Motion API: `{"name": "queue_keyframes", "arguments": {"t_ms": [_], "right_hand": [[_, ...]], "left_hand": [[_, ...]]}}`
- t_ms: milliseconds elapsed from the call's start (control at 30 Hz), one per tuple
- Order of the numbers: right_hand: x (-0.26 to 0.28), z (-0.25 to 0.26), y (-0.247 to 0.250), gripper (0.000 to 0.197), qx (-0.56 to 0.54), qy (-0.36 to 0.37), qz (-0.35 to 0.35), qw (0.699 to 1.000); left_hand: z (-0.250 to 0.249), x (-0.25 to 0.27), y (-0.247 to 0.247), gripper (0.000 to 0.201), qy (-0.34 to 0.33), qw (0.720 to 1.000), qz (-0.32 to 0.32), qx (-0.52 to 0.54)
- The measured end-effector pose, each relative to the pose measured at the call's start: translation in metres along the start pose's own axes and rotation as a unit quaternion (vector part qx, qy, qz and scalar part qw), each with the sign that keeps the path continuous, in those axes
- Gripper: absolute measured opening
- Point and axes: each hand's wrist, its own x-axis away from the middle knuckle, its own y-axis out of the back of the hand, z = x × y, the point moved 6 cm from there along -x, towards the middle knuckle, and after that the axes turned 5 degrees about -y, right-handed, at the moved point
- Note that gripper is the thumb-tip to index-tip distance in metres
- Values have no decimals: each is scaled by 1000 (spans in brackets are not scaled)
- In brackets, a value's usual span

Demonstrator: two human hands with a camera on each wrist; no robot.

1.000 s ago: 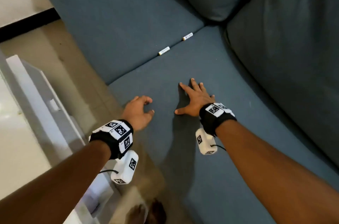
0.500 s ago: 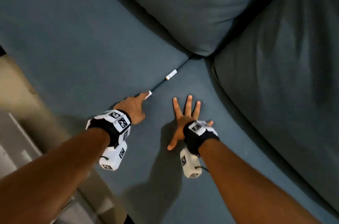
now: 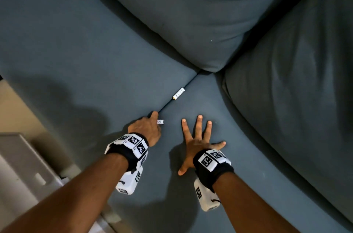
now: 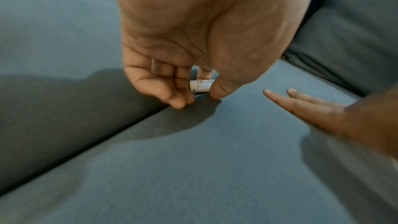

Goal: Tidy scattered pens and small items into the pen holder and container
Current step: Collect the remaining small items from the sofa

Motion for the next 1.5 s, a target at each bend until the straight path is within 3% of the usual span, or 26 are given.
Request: {"name": "queue_keyframes", "arguments": {"t_ms": [67,133,233,267,333,433,667,767,867,967,1033,1100,1167,1233,1267,1400,1433,1500], "right_hand": [[5,5,4,152,19,10,-29,999],[10,15,19,128,11,19,-97,995],[6,20,64,75,-124,41,-246,961],[-3,24,81,67,-176,59,-276,943],[-23,32,104,67,-248,88,-295,919],[-52,54,122,77,-271,73,-289,915],[-50,65,138,54,-171,43,-284,942],[-39,87,139,47,-218,31,-314,924],[-18,148,153,51,-373,167,-297,863],[10,237,178,67,-326,328,-301,834],[10,280,201,62,-292,367,-342,814],[-12,303,227,40,-314,346,-383,797],[-44,315,250,26,-335,291,-387,808],[-75,331,268,27,-317,245,-362,841],[-89,340,278,30,-292,233,-354,858],[-121,380,323,60,-149,261,-353,886],[-129,391,337,67,-114,266,-357,888],[-138,410,367,80,-46,259,-371,891]], "left_hand": [[-4,1,-3,21,-11,1000,-19,-20],[-1,3,-3,22,-17,999,-36,-30],[10,4,-4,19,-16,999,-21,37],[18,2,-3,14,-5,996,-19,89],[32,3,1,12,24,970,-22,240],[57,5,15,13,49,892,-49,446],[129,-11,60,16,58,801,-47,594],[168,-18,76,18,79,766,-45,636],[193,-29,92,22,96,731,-30,675],[211,-40,105,30,118,679,-3,725],[228,-51,116,30,137,640,-20,756],[249,-61,126,30,157,616,-51,771],[267,-70,137,29,157,623,-72,763],[283,-75,148,27,139,647,-93,744],[292,-78,156,30,126,670,-115,722],[333,-76,183,55,110,846,-234,466],[343,-77,183,57,114,864,-234,430],[353,-81,177,58,113,873,-212,425]]}}
